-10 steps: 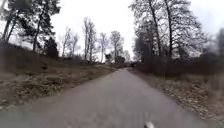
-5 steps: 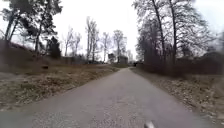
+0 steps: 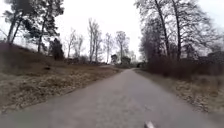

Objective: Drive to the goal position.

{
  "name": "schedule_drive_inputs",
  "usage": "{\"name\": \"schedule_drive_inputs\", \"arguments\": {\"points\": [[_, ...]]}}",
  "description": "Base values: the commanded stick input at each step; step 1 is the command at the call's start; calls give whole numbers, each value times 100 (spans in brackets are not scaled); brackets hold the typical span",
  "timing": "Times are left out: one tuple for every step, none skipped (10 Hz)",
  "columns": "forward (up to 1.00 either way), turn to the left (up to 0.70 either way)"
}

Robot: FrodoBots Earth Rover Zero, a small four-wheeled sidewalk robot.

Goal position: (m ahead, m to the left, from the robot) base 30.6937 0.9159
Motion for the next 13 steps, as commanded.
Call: {"name": "schedule_drive_inputs", "arguments": {"points": [[70,-18],[70,-35],[70,-35],[70,-35],[70,-35],[70,-35],[70,-14],[70,0],[70,-13],[70,-29],[70,-35],[70,-35],[70,-4]]}}
